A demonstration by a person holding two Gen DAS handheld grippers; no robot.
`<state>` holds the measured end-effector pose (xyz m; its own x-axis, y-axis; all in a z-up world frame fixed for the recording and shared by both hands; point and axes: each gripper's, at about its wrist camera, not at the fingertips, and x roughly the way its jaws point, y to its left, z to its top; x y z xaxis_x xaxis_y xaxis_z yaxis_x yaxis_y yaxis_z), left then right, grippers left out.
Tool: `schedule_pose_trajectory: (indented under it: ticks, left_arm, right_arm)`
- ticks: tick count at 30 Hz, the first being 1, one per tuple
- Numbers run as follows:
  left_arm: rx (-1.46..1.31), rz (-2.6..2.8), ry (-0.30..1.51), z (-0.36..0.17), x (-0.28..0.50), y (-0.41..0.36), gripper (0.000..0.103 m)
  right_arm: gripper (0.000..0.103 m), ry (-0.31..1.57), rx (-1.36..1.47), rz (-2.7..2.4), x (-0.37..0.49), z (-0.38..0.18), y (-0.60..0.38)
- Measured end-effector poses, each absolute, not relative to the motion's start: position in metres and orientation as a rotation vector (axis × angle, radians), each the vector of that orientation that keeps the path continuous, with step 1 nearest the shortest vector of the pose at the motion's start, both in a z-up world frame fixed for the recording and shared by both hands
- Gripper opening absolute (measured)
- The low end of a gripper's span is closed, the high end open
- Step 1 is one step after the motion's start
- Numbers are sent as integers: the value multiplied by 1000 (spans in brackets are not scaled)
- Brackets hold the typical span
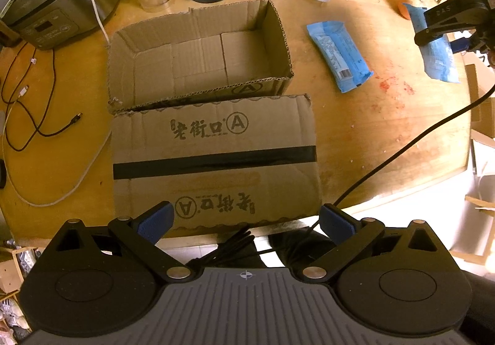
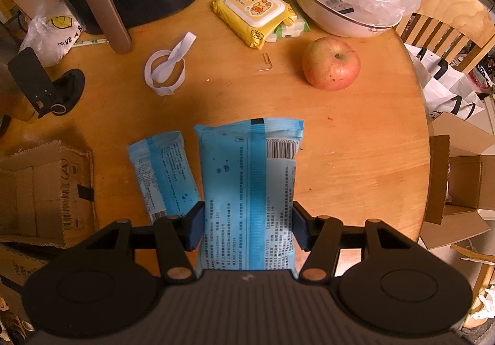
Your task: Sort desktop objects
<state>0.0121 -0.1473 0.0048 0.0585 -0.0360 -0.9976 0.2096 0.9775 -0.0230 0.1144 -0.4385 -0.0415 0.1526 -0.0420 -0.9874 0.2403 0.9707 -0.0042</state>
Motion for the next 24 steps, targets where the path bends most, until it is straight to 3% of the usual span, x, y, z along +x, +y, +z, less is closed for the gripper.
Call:
schedule_pose_trajectory:
  ticks: [24]
  left_arm:
    - [107,-158,1494,11,12,-121,103]
  right_arm:
    - [55,1397,166,-173,124,-42,-409]
